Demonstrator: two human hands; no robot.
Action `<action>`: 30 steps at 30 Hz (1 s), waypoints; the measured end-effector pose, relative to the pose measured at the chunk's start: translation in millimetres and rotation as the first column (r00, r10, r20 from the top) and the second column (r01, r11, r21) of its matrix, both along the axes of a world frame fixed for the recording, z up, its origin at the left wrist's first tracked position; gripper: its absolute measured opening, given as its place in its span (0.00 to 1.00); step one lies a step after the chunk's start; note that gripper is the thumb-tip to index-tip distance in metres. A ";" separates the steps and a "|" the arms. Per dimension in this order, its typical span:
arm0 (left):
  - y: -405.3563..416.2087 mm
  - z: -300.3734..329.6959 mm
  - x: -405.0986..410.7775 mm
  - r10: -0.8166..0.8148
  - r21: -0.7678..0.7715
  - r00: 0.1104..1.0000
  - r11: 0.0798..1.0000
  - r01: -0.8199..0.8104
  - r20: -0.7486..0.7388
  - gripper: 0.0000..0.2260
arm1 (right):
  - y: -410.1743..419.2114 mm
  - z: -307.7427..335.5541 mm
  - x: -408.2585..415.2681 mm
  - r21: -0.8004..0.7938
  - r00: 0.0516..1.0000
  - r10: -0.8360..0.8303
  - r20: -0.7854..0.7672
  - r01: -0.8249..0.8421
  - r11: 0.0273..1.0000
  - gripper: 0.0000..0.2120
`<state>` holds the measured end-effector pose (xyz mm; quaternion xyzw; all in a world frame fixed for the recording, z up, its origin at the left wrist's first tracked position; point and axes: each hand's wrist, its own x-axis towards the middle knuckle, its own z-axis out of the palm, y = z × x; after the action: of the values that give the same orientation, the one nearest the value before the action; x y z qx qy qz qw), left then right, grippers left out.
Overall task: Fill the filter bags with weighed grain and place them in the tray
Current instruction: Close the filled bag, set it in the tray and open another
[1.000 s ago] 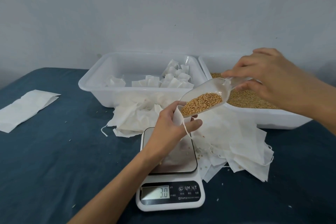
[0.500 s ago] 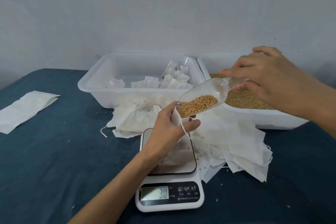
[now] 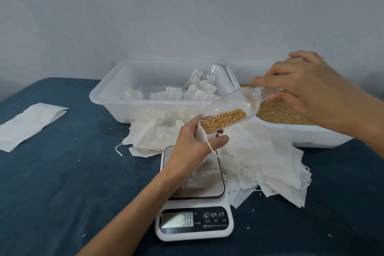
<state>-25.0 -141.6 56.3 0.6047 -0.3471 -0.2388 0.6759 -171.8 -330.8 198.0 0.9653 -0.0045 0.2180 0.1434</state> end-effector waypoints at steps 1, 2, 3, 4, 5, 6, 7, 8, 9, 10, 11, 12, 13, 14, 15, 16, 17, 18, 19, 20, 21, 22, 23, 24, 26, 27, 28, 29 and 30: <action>0.1 0.4 -0.4 0.002 0.000 1.000 1.000 -0.002 0.001 0.20 | 0.0 0.1 0.1 -0.003 1.000 0.000 0.001 0.000 1.000 0.20; 0.3 0.8 -0.6 0.004 0.001 1.000 1.000 -0.004 0.002 0.20 | 0.1 0.0 0.1 -0.007 1.000 0.000 0.003 0.000 1.000 0.20; 0.2 1.3 -0.6 0.007 0.002 1.000 1.000 -0.007 0.003 0.20 | 0.1 -0.2 0.2 -0.012 1.000 0.002 0.004 -0.002 1.000 0.20; 0.3 1.5 -0.6 0.010 0.003 1.000 1.000 -0.010 0.002 0.20 | 0.2 -0.6 0.4 -0.018 1.000 0.006 0.006 -0.005 1.000 0.20; 0.2 1.8 -0.7 0.012 0.005 1.000 1.000 -0.012 -0.003 0.21 | 0.3 -0.8 0.5 -0.023 1.000 0.009 0.008 -0.009 1.000 0.20; 0.4 2.4 -0.8 0.015 0.008 1.000 1.000 -0.015 -0.010 0.22 | 0.3 -0.9 0.5 -0.025 1.000 0.011 0.009 -0.011 1.000 0.20; 0.5 3.1 -0.9 0.019 0.012 1.000 1.000 -0.019 -0.020 0.23 | 0.1 -0.6 0.5 -0.026 1.000 0.010 0.009 -0.010 1.000 0.20; 0.8 3.7 -1.0 0.022 0.017 0.999 1.000 -0.021 -0.029 0.23 | 0.0 -0.6 0.3 -0.025 1.000 0.009 0.009 -0.009 1.000 0.20; 1.2 4.4 -1.1 0.021 0.021 0.999 1.000 -0.021 -0.035 0.22 | 0.0 -0.5 0.2 -0.024 1.000 0.009 0.008 -0.008 1.000 0.20; 1.6 5.0 -1.3 0.019 0.024 0.999 1.000 -0.018 -0.035 0.21 | 0.2 -0.6 0.2 -0.023 1.000 0.008 0.009 -0.008 1.000 0.20; 2.0 5.8 -1.4 0.017 0.028 0.999 0.999 -0.016 -0.032 0.19 | 0.5 -0.8 0.3 -0.023 1.000 0.009 0.009 -0.009 1.000 0.20; 2.5 6.5 -1.5 0.017 0.031 0.999 0.999 -0.016 -0.030 0.18 | 1.0 -1.1 0.6 -0.025 1.000 0.010 0.009 -0.010 1.000 0.20; 2.6 7.2 -1.6 0.018 0.030 0.999 0.999 -0.018 -0.030 0.18 | 1.4 -1.3 0.9 -0.026 1.000 0.011 0.008 -0.011 1.000 0.20; 3.0 7.6 -2.1 0.019 0.028 0.999 0.999 -0.019 -0.034 0.18 | 1.7 -1.3 0.9 -0.026 1.000 0.012 0.006 -0.012 1.000 0.20; 3.3 8.2 -2.5 0.020 0.026 0.999 0.999 -0.019 -0.039 0.18 | 1.8 -1.4 0.8 -0.024 1.000 0.011 0.005 -0.011 1.000 0.20; 3.6 8.8 -3.0 0.021 0.027 0.999 0.999 -0.020 -0.043 0.18 | 1.6 -1.2 0.6 -0.021 1.000 0.008 0.003 -0.008 1.000 0.20; 3.9 9.2 -3.4 0.022 0.030 0.999 0.999 -0.021 -0.047 0.18 | 1.5 -1.1 0.4 -0.018 1.000 0.004 0.001 -0.004 1.000 0.20; 4.1 9.4 -3.4 0.023 0.031 0.998 0.999 -0.022 -0.051 0.18 | 1.5 -1.3 0.4 -0.014 1.000 0.001 0.000 -0.001 1.000 0.20; 4.3 9.5 -3.2 0.026 0.032 0.998 0.999 -0.024 -0.054 0.17 | 1.7 -1.6 0.6 -0.011 1.000 0.000 -0.001 0.000 1.000 0.20; 4.4 9.7 -2.9 0.030 0.033 0.998 0.999 -0.029 -0.054 0.16 | 1.9 -2.0 0.9 -0.010 1.000 0.000 -0.001 0.000 1.000 0.20; 4.3 10.0 -2.6 0.036 0.035 0.998 0.999 -0.034 -0.051 0.16 | 2.1 -2.2 1.3 -0.011 1.000 0.002 -0.001 -0.002 1.000 0.20; 4.2 10.4 -2.3 0.042 0.037 0.998 0.999 -0.040 -0.045 0.16 | 2.3 -2.2 1.6 -0.015 1.000 0.003 -0.002 -0.003 1.000 0.20; 4.0 10.9 -2.2 0.046 0.038 0.998 0.998 -0.045 -0.039 0.16 | 2.5 -2.3 1.7 -0.020 1.000 0.002 -0.005 -0.002 1.000 0.20; 3.9 11.5 -2.2 0.049 0.037 0.998 0.998 -0.048 -0.036 0.16 | 2.6 -2.2 1.8 -0.023 1.000 0.001 -0.007 -0.001 1.000 0.20; 3.8 12.3 -2.3 0.052 0.029 0.998 0.998 -0.051 -0.039 0.17 | 2.6 -1.9 2.1 -0.018 1.000 -0.002 -0.009 0.002 1.000 0.20; 3.8 12.4 -2.3 0.052 0.025 0.998 0.998 -0.051 -0.041 0.17 | 2.8 -1.6 2.3 -0.013 1.000 -0.003 -0.010 0.003 1.000 0.20; 3.9 12.4 -2.4 0.050 0.020 0.998 0.999 -0.049 -0.044 0.17 | 3.0 -1.5 2.4 -0.008 1.000 -0.004 -0.011 0.004 1.000 0.20; 3.9 12.3 -2.4 0.046 0.015 0.998 0.999 -0.045 -0.048 0.17 | 3.4 -1.5 2.4 -0.006 1.000 -0.004 -0.013 0.004 1.000 0.19; 4.1 12.5 -2.5 0.041 0.010 0.998 0.999 -0.040 -0.053 0.17 | 3.7 -1.5 2.4 -0.006 1.000 -0.006 -0.014 0.006 1.000 0.19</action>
<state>-27.5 -137.5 68.8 0.6079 -0.3156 -0.2425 0.6870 -169.5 -327.1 196.5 0.9665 -0.0057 0.2107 0.1467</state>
